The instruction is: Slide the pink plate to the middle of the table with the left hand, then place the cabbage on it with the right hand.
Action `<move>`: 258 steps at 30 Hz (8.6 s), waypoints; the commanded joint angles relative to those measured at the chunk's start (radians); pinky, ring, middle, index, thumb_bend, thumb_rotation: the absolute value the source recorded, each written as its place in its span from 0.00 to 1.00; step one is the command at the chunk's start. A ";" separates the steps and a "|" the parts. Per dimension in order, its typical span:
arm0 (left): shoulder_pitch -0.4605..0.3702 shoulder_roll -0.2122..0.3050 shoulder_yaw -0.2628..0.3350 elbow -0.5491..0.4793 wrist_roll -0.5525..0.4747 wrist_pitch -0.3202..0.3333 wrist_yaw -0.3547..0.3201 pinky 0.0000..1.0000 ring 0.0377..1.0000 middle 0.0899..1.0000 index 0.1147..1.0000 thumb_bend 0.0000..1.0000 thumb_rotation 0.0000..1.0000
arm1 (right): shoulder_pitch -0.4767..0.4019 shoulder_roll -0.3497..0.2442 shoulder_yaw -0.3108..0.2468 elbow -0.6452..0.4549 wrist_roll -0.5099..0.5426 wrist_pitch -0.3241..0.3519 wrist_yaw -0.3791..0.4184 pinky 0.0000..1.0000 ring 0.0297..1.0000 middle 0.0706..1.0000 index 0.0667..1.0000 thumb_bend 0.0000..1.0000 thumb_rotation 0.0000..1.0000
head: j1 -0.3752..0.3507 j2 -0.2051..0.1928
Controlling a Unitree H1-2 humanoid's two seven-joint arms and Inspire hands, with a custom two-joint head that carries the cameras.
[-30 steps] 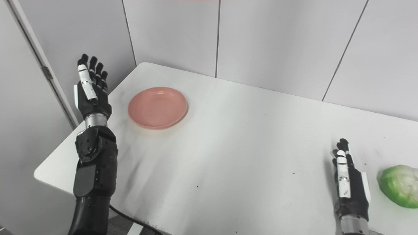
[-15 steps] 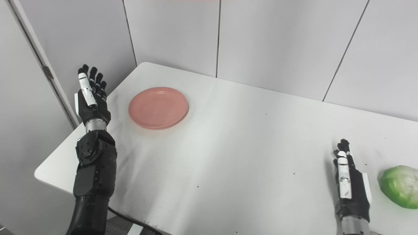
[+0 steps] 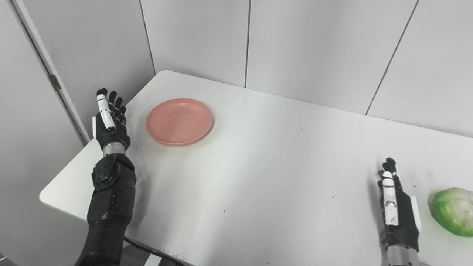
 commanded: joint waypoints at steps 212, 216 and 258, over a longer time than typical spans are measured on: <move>-0.101 -0.060 -0.388 0.290 0.065 -0.016 -0.612 0.97 0.93 0.92 0.92 0.49 1.00 | -0.039 -0.346 -0.127 -0.262 -0.581 0.350 -0.085 0.83 0.93 0.97 1.00 1.00 0.62 | -1.000 0.007; -0.096 -0.057 -0.390 0.276 0.064 0.002 -0.612 0.97 0.93 0.92 0.92 0.49 1.00 | -0.045 -0.356 -0.109 -0.197 -0.538 0.306 -0.095 0.83 0.92 0.96 0.99 1.00 0.61 | -1.003 0.012; -0.052 -0.059 -0.400 0.164 0.054 0.076 -0.588 0.97 0.93 0.93 0.93 0.46 1.00 | -0.136 -0.406 -0.008 0.106 -0.309 0.187 0.022 0.88 0.90 0.91 0.93 1.00 0.38 | -0.941 0.048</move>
